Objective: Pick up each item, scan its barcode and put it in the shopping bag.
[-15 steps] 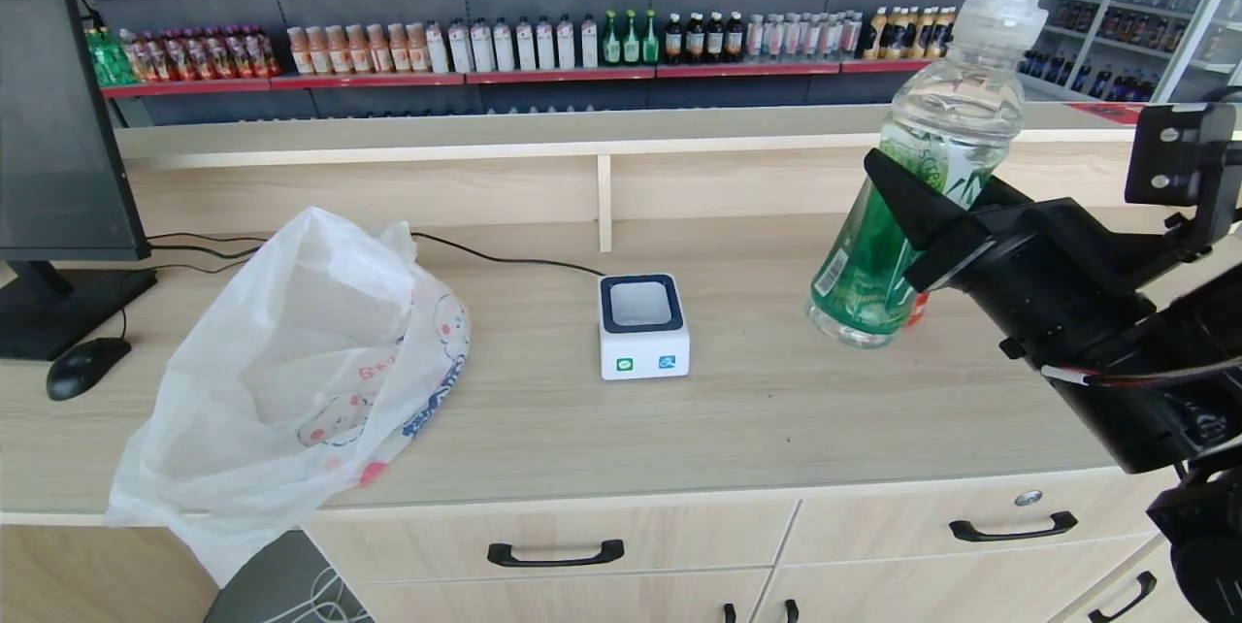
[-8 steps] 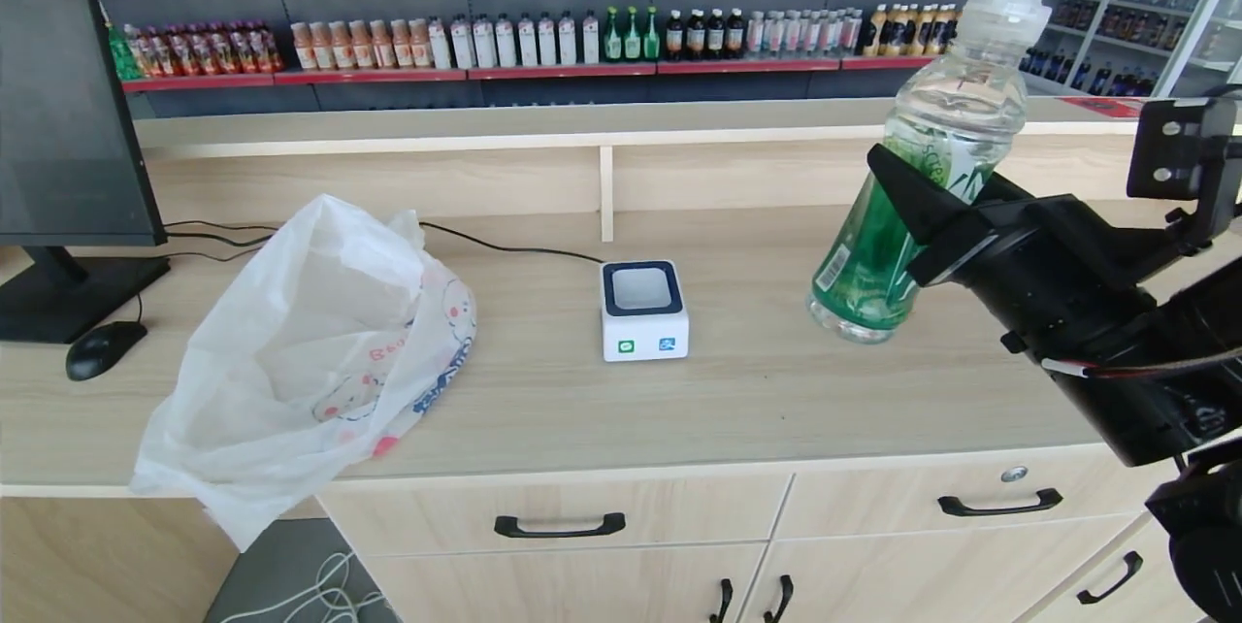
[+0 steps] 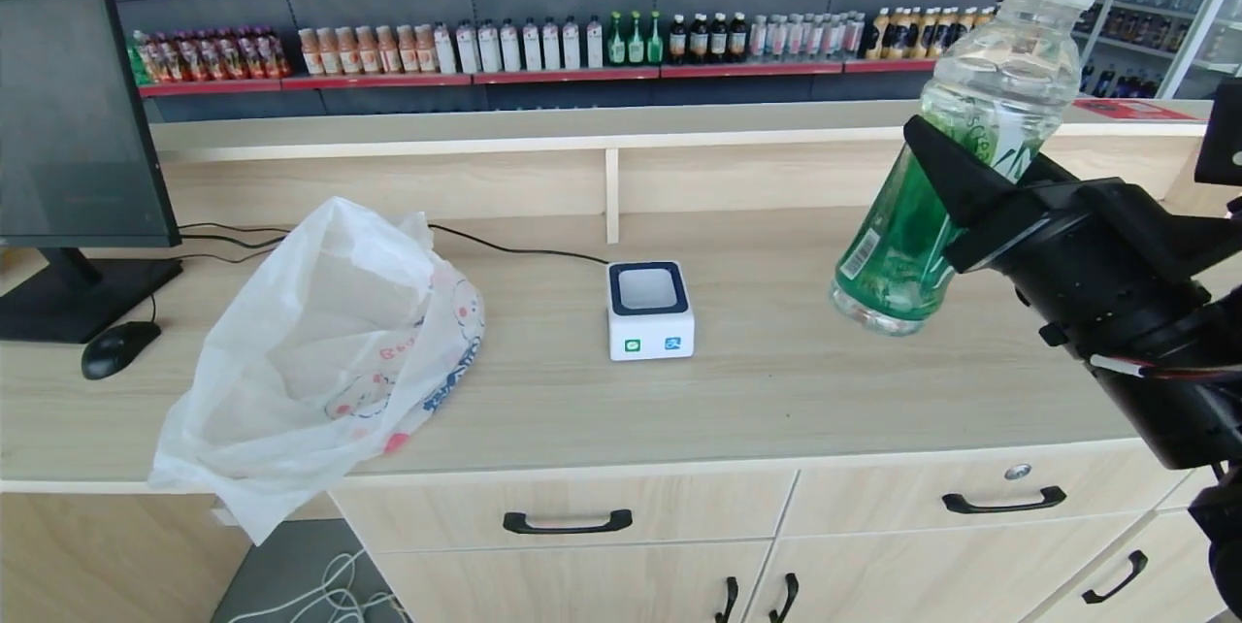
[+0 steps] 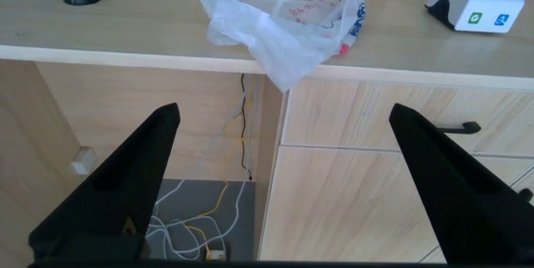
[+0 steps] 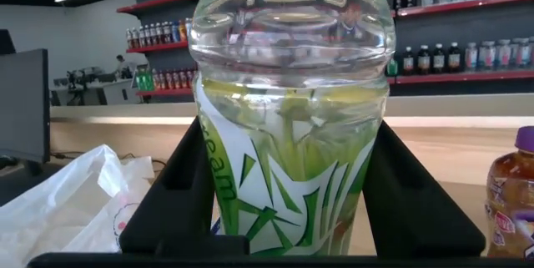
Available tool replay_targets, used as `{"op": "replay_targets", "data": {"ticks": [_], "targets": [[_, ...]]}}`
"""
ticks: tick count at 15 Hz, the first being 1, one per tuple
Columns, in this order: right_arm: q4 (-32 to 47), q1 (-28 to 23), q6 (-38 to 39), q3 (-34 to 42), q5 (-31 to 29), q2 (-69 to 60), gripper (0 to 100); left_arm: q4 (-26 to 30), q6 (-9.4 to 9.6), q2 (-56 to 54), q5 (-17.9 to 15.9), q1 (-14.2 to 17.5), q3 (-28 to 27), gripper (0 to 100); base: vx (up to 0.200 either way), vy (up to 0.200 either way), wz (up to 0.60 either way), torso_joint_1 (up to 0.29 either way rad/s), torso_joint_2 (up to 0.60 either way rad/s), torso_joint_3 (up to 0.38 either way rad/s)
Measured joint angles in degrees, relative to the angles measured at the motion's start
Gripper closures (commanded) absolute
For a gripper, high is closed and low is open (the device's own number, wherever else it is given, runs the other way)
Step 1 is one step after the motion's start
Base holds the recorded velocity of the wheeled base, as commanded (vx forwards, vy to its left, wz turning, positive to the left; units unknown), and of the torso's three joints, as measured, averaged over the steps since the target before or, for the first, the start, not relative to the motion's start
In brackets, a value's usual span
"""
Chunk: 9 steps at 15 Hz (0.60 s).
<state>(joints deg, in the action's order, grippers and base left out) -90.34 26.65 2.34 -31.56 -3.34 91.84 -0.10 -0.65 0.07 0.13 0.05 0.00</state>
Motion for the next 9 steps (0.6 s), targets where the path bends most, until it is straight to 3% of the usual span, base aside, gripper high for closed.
{"op": "replay_targets", "data": {"ticks": [6,9], "targets": [[0.4,-0.8,0.0,0.7,0.0,-1.3,100,0.0,-0.06,0.0,0.0,0.0,0.0,0,0.0,0.2,0.0,0.002,0.01,-0.002],[0.4,-0.8,0.0,2.3,0.1,-2.1,100,0.0,-0.04,0.0,0.0,-0.1,0.0,0,0.0,0.0,0.0,0.0,0.0,0.0]]}}
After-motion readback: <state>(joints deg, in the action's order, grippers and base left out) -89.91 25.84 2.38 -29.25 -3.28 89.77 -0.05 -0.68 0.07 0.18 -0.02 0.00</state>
